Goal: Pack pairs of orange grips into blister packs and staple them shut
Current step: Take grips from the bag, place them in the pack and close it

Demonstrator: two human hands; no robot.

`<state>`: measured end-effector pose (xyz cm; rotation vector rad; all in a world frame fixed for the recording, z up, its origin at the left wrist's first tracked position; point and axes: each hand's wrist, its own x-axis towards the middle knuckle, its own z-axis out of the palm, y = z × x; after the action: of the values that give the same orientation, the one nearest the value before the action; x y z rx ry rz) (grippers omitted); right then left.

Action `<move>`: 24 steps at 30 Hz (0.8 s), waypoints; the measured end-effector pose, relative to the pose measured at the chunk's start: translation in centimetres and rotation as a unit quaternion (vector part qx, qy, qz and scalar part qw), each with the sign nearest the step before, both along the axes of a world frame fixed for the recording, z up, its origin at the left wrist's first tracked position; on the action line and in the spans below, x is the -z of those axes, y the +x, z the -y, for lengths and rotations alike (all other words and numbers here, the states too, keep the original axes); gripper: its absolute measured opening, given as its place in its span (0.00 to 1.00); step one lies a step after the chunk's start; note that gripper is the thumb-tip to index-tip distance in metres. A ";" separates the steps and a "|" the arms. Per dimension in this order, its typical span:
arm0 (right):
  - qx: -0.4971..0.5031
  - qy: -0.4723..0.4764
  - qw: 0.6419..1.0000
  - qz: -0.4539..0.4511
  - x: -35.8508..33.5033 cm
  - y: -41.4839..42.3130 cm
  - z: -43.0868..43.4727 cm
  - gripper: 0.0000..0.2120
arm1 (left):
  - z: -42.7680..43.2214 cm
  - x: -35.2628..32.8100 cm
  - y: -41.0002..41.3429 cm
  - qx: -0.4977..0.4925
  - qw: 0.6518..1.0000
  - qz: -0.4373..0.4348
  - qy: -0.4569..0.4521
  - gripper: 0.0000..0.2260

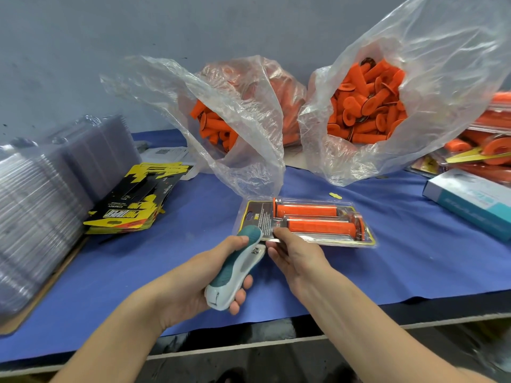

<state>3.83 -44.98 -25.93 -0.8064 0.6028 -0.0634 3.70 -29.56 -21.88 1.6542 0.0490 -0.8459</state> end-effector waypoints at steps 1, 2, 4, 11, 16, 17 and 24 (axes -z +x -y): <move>0.003 0.000 1.000 0.000 0.0 0.0 0.0 0.04 | 0.1 0.1 0.0 -0.008 1.000 -0.002 -0.007 0.25; 0.006 -0.001 1.000 0.000 -0.1 -0.1 0.0 0.03 | 0.1 0.2 0.0 -0.014 1.000 -0.005 -0.016 0.25; 0.010 -0.007 1.000 -0.004 -0.1 -0.2 -0.1 0.03 | 0.2 0.6 0.1 -0.022 0.999 -0.012 -0.035 0.25; 0.014 -0.034 0.999 -0.016 -0.2 -0.4 -0.2 0.04 | 0.1 1.2 1.1 -0.018 0.996 -0.023 -0.082 0.25; 0.015 -0.041 0.999 -0.007 -0.2 -0.6 -0.5 0.06 | 1.0 1.6 1.2 -0.025 0.995 -0.004 -0.091 0.31; 0.015 -0.044 0.999 -0.006 -0.2 -0.6 -0.6 0.06 | 1.3 1.7 1.2 -0.030 0.995 -0.002 -0.096 0.30; 0.028 -0.097 0.994 -0.031 0.2 -0.3 -0.6 0.10 | 2.8 2.2 1.0 -0.050 0.991 -0.002 -0.124 0.24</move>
<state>3.54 -44.34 -26.15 -0.9829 0.6851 -0.1518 4.67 -32.41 -24.12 1.4055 0.0287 -0.7481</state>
